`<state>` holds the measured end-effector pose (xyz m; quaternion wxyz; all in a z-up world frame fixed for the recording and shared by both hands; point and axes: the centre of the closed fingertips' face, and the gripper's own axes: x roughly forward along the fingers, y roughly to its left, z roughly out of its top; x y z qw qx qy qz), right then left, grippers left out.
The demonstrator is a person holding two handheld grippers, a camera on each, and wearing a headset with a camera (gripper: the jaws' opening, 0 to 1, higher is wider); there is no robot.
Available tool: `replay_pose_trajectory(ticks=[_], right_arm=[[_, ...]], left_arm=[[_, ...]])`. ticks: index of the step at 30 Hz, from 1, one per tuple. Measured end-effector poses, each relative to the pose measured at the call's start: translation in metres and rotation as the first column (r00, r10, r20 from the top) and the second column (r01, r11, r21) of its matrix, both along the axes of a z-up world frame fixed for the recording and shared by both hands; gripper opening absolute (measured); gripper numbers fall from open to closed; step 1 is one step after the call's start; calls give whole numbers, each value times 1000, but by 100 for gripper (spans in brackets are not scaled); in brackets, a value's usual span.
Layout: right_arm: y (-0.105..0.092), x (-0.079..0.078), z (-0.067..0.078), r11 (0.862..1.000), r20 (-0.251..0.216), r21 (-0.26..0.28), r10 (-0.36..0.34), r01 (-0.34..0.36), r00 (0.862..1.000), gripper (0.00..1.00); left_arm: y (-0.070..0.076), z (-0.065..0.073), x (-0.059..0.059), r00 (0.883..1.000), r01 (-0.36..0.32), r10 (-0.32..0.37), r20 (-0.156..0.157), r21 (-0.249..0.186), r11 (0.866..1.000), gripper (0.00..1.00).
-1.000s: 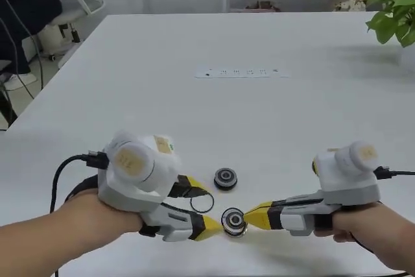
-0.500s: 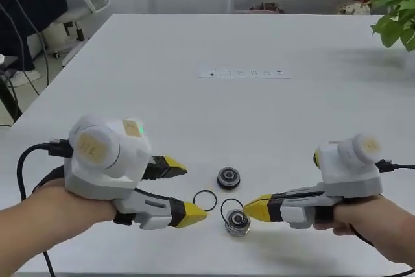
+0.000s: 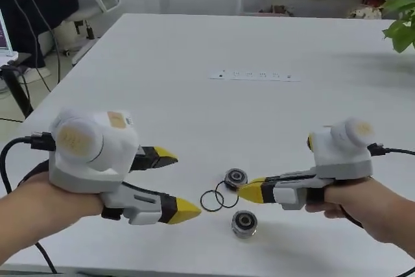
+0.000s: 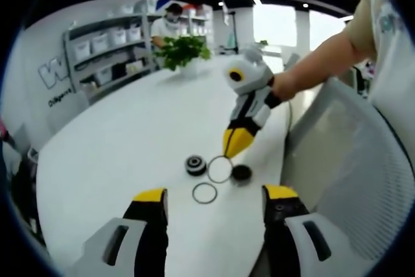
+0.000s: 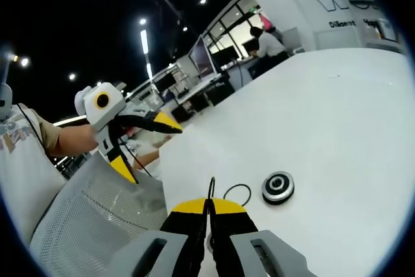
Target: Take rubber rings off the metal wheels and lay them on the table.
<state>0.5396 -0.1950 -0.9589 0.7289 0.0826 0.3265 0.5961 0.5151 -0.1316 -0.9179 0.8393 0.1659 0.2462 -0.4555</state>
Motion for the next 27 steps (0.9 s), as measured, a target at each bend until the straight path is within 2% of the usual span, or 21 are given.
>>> replay_pose_trajectory(ticks=[7, 10, 18, 27], right_arm=[[17, 5, -4, 1000, -10, -8, 12, -12, 1000, 0], [23, 8, -9, 1000, -28, -15, 8, -8, 1000, 0], [32, 10, -18, 1000, -57, -30, 3, -4, 998, 0], [33, 14, -32, 998, -81, -63, -9, 4, 997, 0]], left_arm=[[13, 2, 1, 999, -37, 37, 3, -6, 999, 63], [16, 4, 1, 999, -50, 50, 6, -12, 999, 63], [25, 4, -1, 997, -76, 76, 2, -18, 997, 63], [29, 4, 0, 996, -87, 87, -3, -23, 996, 63]])
